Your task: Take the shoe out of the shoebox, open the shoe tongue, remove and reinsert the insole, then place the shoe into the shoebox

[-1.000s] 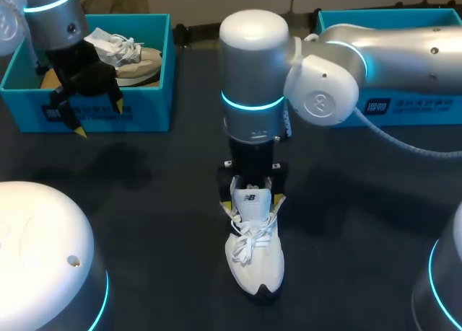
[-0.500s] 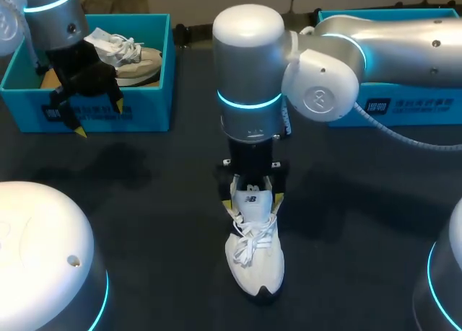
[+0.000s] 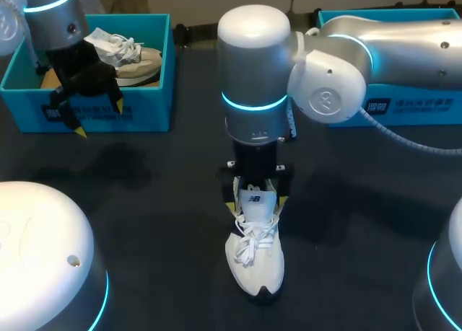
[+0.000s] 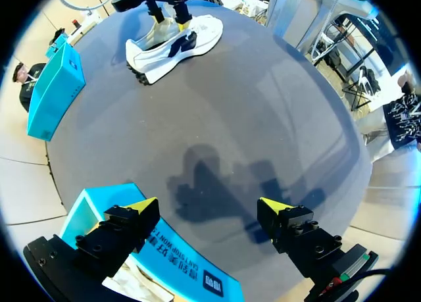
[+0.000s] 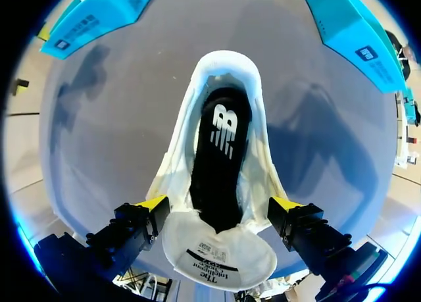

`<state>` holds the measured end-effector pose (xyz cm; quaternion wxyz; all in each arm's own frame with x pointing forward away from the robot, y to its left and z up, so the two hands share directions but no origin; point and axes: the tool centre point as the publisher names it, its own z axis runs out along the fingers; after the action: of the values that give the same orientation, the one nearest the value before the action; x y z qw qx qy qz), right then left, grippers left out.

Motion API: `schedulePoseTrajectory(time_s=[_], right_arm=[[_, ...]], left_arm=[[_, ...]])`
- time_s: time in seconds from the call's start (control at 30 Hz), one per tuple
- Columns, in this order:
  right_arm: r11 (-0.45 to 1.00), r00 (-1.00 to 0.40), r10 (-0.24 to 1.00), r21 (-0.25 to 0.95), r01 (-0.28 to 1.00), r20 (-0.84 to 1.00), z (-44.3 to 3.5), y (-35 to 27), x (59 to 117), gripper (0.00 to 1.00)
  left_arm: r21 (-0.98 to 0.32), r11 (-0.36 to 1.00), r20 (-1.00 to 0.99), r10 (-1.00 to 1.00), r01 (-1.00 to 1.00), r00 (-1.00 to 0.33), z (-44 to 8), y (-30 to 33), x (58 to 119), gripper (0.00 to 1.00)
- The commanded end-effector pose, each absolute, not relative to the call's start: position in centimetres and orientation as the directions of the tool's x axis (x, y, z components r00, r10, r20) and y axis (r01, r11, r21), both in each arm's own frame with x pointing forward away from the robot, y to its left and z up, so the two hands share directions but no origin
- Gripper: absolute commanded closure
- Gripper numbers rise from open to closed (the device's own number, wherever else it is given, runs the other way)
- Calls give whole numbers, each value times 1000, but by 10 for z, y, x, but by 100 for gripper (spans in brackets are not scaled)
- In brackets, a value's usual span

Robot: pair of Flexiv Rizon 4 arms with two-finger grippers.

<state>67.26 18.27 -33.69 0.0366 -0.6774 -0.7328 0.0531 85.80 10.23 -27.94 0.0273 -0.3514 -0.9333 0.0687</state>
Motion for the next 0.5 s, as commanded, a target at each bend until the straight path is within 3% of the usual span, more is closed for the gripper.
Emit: schedulePoseTrajectory(time_s=[0.03, 0.5], right_arm=[[69, -72, 997, -126, 990, -12, -338, 181, 667, 0], [38, -40, 999, -109, 993, -18, -323, 187, 635, 0]], left_arm=[[-145, 743, 4, 660, 653, -751, -279, 103, 858, 0], [-145, 743, 4, 660, 653, -751, -279, 103, 858, 0]])
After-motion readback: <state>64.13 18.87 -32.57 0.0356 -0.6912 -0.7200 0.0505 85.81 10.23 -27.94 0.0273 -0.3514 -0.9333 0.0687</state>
